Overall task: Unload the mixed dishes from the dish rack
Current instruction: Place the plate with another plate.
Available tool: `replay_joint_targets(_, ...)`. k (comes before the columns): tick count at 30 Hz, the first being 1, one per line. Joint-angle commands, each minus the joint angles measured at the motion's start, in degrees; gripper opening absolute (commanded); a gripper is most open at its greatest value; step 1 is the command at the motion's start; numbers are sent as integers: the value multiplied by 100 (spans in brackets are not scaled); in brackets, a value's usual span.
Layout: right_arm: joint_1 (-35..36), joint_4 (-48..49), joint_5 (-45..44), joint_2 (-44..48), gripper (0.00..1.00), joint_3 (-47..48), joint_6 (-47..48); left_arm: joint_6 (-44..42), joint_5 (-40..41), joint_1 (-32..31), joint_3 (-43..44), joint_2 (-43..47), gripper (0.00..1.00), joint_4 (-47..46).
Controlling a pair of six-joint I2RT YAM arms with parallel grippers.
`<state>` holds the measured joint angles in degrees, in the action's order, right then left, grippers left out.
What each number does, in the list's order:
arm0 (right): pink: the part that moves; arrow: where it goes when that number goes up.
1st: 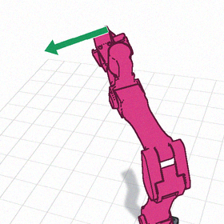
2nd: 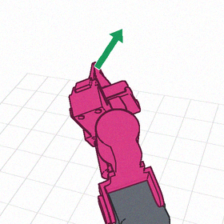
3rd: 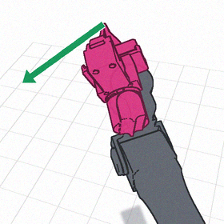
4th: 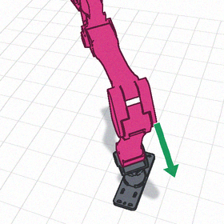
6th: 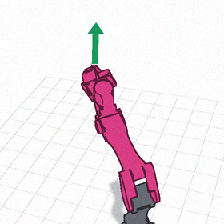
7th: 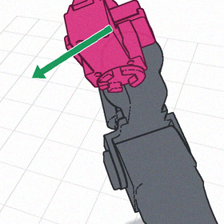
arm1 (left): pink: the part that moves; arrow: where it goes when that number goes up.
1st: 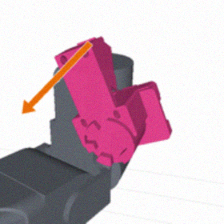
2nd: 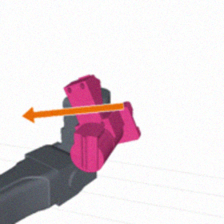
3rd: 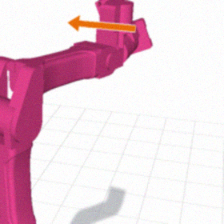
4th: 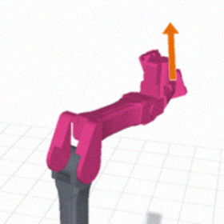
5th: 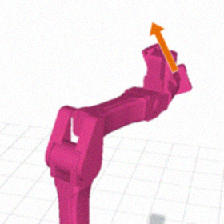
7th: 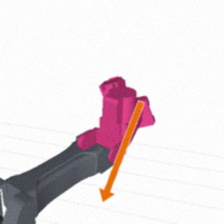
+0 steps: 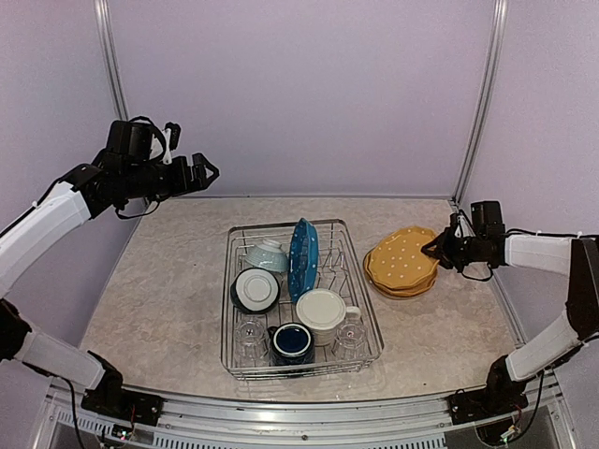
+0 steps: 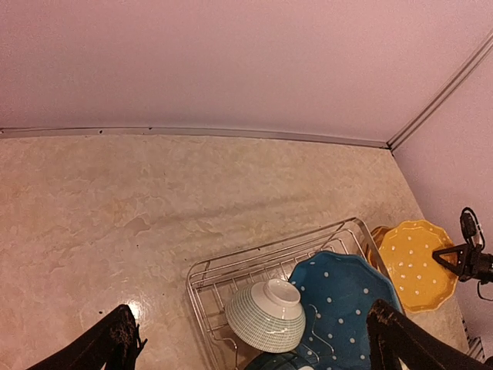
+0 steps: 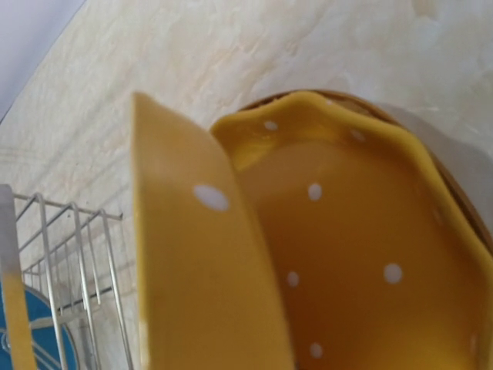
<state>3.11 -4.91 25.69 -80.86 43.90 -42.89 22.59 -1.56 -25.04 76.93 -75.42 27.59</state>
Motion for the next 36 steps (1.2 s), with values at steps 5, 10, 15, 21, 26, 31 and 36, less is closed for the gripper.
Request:
replay_joint_targets(5,-199,304,1004,-294,4,321,479,27,-123,51,136,-79,99,105)
replay_joint_targets(10,-224,-201,905,-570,13,568,965,23,-142,52,172,-87,99,146)
replay_joint_targets(15,-224,-829,216,-586,32,827,1440,11,-138,52,190,-96,99,166)
replay_joint_targets(21,-198,-1311,-430,-499,49,1037,1695,0,-169,51,246,-138,99,228)
replay_joint_targets(26,-175,-1490,-760,-410,61,1097,1797,11,-233,52,270,-149,99,259)
replay_joint_targets(31,-84,-1738,-1270,-324,71,1161,1949,10,-260,49,279,-105,99,255)
replay_joint_targets(36,178,-1996,-1867,248,76,1162,1963,17,-271,52,282,-53,99,255)
